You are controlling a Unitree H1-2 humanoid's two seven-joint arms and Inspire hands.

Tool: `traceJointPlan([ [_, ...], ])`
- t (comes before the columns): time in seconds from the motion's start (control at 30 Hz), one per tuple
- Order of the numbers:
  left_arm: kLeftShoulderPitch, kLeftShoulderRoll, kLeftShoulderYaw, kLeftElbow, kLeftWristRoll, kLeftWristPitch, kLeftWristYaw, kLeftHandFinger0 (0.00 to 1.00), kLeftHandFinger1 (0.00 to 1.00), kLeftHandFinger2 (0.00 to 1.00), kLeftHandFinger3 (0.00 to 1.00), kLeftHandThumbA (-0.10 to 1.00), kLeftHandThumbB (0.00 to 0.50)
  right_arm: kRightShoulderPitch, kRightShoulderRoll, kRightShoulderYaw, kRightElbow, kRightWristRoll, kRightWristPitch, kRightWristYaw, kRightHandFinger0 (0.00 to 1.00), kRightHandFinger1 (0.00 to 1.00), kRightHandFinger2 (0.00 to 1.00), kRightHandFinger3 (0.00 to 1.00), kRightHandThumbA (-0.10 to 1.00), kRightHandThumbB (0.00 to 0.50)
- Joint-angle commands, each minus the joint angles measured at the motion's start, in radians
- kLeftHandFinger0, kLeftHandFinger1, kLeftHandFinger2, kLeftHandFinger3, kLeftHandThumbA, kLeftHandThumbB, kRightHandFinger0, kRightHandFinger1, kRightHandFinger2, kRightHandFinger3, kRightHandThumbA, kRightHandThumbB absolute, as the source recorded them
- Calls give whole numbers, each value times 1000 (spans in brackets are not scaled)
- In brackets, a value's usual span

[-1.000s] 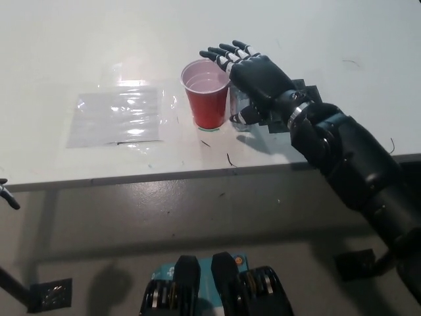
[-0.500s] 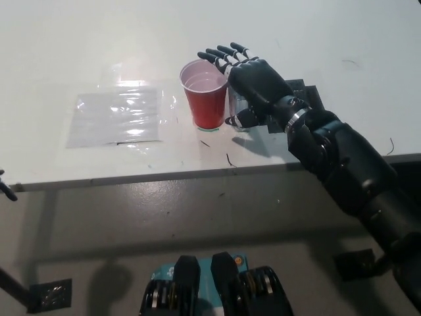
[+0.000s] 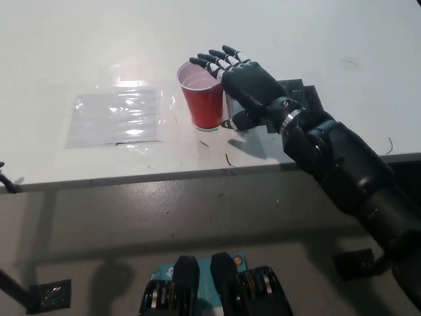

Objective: The robot uses its right hand to press the hand soap kept in the middle of the table to get liquid hand soap out

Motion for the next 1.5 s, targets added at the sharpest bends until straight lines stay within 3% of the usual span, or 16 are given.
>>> traceJointPlan([
  [0.0, -35, 45, 12, -14, 15, 19, -7, 1000, 1000, 1000, 850, 1000, 120, 91, 11, 63, 101, -28, 26, 122, 1000, 1000, 1000, 1000, 1000, 430],
  [0.17, -37, 44, 19, -14, 18, 19, -13, 1000, 1000, 1000, 878, 1000, 139, 91, 8, 67, 103, -19, 36, 148, 1000, 1000, 1000, 1000, 1000, 450],
  [0.3, -27, 41, 22, -16, 23, 19, -17, 1000, 1000, 1000, 887, 1000, 124, 95, 6, 69, 110, -18, 31, 147, 1000, 1000, 1000, 1000, 1000, 460],
  [0.43, -15, 48, 17, -14, 13, 19, -4, 1000, 1000, 1000, 805, 1000, 127, 88, -6, 62, 98, -15, 12, 130, 1000, 1000, 1000, 1000, 1000, 415],
  [0.5, -12, 45, 16, -14, 15, 19, -5, 1000, 1000, 1000, 813, 1000, 140, 85, -16, 58, 59, -14, 31, 147, 1000, 1000, 1000, 1000, 1000, 406],
  [0.6, 1, 38, 22, -19, 18, 19, -10, 1000, 1000, 1000, 854, 1000, 112, 59, -42, 32, -19, 7, 43, 162, 1000, 1000, 1000, 1000, 1000, 376],
  [0.67, 8, 41, 20, -14, 11, 19, -5, 1000, 1000, 1000, 828, 1000, 118, 12, -64, 11, -61, 5, 37, 137, 1000, 1000, 1000, 1000, 1000, 423],
  [0.83, 21, 34, 27, -16, 11, 19, -9, 1000, 1000, 1000, 868, 1000, 140, -85, -97, -33, -157, 9, 81, 176, 1000, 1000, 1000, 1000, 1000, 425],
  [1.03, 40, 37, 22, -21, 7, 19, -1, 1000, 1000, 1000, 849, 1000, 129, -182, -116, -67, -214, 8, 63, 192, 1000, 1000, 1000, 1000, 1000, 405],
  [1.07, 47, 33, 28, -24, 7, 19, -8, 1000, 1000, 1000, 858, 1000, 137, -218, -117, -79, -235, 16, 71, 216, 1000, 1000, 1000, 1000, 1000, 422],
  [1.33, 61, 12, 40, -29, 21, 19, -16, 1000, 1000, 1000, 838, 1000, 125, -260, -109, -118, -265, 6, 47, 186, 1000, 1000, 1000, 1000, 1000, 413],
  [1.47, 71, 17, 38, -27, 2, 19, -4, 1000, 1000, 1000, 842, 1000, 129, -234, -127, -150, -322, 21, 70, 209, 1000, 1000, 1000, 1000, 1000, 435],
])
